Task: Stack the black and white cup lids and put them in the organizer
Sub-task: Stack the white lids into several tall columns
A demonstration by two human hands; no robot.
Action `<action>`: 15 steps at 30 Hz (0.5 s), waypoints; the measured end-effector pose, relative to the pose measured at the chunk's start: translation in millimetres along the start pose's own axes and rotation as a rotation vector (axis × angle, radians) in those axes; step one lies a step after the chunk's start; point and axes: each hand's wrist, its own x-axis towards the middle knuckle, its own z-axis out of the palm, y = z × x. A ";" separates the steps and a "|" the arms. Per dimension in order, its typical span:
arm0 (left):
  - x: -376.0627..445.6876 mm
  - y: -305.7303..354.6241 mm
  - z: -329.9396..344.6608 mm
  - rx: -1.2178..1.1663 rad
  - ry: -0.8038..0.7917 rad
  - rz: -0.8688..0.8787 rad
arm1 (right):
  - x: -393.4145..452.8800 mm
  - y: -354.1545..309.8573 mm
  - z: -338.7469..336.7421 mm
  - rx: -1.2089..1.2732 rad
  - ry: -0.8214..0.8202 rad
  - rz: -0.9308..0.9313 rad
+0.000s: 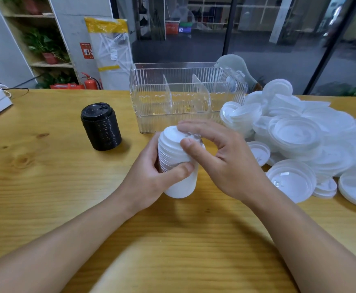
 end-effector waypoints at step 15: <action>0.9 1.4 2.2 -0.008 -0.013 0.031 | 0.9 3.5 -7.9 0.000 -0.124 -0.031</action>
